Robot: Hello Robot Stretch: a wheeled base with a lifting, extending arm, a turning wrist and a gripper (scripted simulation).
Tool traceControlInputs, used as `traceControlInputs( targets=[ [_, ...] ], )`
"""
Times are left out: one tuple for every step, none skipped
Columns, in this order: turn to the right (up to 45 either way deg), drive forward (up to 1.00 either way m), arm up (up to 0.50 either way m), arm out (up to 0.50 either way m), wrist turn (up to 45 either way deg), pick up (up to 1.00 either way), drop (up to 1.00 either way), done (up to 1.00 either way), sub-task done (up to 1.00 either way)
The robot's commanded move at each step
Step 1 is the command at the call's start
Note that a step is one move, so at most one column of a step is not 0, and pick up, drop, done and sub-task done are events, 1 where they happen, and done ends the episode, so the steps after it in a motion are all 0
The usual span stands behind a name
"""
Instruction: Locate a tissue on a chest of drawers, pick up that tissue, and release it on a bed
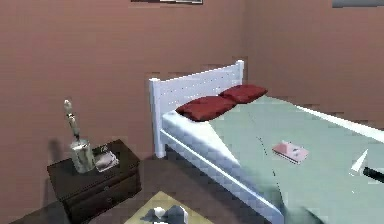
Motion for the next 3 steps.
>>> traceControlInputs(
  targets=[
    [0.0, 0.95, 0.0, 0.0, 0.0, 0.0, 0.0, 0.0, 0.0],
    [45.0, 0.0, 0.0, 0.0, 0.0, 0.0, 0.0, 0.0, 0.0],
    [45.0, 0.0, 0.0, 0.0, 0.0, 0.0, 0.0, 0.0, 0.0]
  ],
)
